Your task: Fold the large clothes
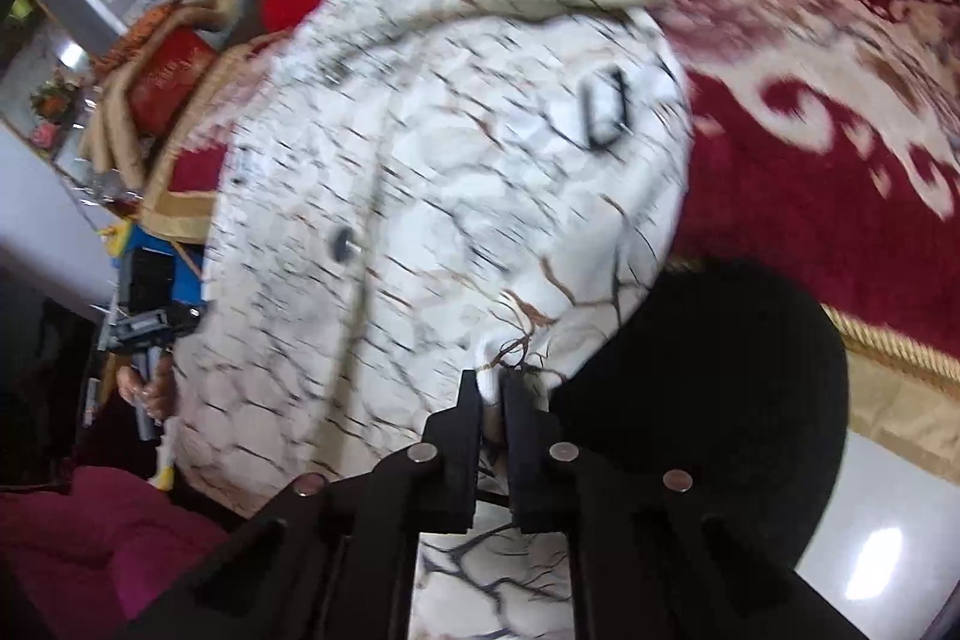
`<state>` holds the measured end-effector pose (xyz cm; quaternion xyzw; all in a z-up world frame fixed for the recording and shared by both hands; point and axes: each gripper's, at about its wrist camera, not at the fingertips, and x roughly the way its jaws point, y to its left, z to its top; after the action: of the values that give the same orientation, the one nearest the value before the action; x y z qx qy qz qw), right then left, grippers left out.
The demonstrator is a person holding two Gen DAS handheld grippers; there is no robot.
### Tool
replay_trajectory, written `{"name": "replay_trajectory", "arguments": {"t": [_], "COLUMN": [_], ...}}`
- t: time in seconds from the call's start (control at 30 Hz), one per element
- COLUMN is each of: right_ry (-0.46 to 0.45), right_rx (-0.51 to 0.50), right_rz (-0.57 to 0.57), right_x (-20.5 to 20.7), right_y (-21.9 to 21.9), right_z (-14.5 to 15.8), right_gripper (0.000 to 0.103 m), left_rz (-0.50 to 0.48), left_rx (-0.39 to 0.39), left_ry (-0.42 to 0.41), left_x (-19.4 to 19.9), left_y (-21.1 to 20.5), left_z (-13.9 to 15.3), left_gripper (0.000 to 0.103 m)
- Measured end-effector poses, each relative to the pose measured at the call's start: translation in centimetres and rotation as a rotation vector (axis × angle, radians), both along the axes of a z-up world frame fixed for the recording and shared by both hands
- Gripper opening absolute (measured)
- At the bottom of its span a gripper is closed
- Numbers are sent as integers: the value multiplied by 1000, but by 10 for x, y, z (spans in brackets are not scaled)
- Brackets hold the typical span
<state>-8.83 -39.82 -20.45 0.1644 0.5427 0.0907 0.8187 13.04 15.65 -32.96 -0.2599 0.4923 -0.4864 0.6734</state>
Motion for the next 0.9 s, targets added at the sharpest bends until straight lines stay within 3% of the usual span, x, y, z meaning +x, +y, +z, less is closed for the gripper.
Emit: {"name": "replay_trajectory", "arguments": {"t": [0.2, 0.27, 0.37, 0.47, 0.53, 0.57, 0.6, 0.63, 0.67, 0.73, 0.9], "right_ry": [-113, -63, 69, 33, 17, 13, 15, 36, 57, 83, 137], "right_rx": [125, 47, 25, 93, 100, 105, 109, 118, 131, 184, 190], "right_rz": [-2, -27, -79, -127, -149, -157, -164, -171, -179, -221, -183], "right_x": [12, 21, 28, 17, 12, 9, 7, 7, 8, 9, 18], "right_y": [-6, -6, -14, -27, -34, -37, -38, -41, -43, -48, -38], "right_z": [32, 27, 6, 12, 18, 20, 19, 16, 13, 3, -14], "right_gripper": [5, 5, 9, 9, 9, 10, 13, 28, 52, 72, 72], "left_rz": [15, -20, -45, -30, -22, -19, -14, -9, -10, -28, -65], "left_rx": [-114, -78, 1, 11, -19, -19, -4, 31, 52, 55, 49], "left_ry": [-144, -167, -108, -43, -10, -2, 4, 16, 26, 48, 107], "left_x": [2, 3, 7, 9, 10, 10, 10, 10, 7, 4, -6], "left_y": [13, 8, -4, -10, -8, -6, -7, -7, -6, -6, -12], "left_z": [69, 78, 65, 46, 39, 36, 34, 28, 24, 17, -5], "left_gripper": [7, 7, 7, 7, 14, 27, 49, 60, 72, 72, 71]}}
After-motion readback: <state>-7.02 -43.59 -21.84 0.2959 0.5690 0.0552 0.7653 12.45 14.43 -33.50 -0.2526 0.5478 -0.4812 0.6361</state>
